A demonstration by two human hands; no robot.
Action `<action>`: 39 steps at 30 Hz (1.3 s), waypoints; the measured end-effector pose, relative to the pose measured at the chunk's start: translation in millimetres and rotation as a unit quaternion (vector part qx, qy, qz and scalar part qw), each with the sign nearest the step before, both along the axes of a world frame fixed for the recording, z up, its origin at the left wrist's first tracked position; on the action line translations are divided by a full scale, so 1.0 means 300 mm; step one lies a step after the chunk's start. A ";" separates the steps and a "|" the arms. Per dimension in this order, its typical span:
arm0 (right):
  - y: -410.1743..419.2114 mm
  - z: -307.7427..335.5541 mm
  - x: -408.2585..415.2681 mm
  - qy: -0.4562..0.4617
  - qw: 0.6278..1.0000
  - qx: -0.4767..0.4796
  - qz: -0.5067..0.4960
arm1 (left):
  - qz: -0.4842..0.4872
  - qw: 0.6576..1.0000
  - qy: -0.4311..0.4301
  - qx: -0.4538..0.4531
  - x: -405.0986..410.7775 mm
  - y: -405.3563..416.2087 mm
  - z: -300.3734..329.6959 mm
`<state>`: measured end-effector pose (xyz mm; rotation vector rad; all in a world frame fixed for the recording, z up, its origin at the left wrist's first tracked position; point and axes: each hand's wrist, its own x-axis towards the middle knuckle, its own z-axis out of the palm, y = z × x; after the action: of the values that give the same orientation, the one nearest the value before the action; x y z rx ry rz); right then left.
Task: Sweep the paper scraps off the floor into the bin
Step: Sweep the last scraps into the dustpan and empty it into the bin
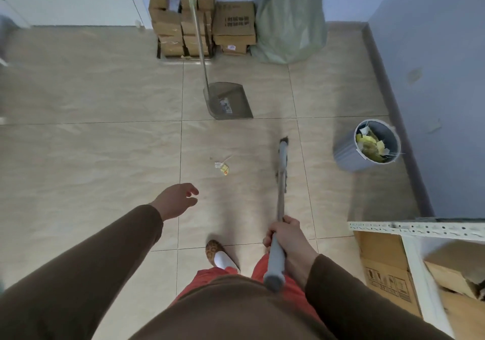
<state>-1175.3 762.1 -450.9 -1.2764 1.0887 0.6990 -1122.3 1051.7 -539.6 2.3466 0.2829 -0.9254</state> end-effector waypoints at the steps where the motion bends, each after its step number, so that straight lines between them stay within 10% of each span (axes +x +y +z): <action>1: 0.034 -0.023 0.008 0.013 1.000 -0.020 0.005 | 0.010 1.000 0.000 0.002 -0.022 0.026 -0.005; 19: 0.250 -0.007 0.176 0.100 0.955 0.274 -0.063 | 0.108 0.994 -0.005 0.020 -0.178 0.321 -0.012; 29: 0.219 0.173 0.134 0.140 0.935 0.240 0.222 | 0.173 0.984 -0.012 0.032 -0.227 0.434 -0.035; 39: 0.785 -0.257 0.284 0.239 0.856 0.299 0.347 | 0.247 0.967 -0.008 0.061 -0.225 0.544 -0.007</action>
<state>-1090.1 997.6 -527.9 -0.9340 0.6554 1.8267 -1189.8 1215.0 -541.6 2.2286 0.8933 -0.6551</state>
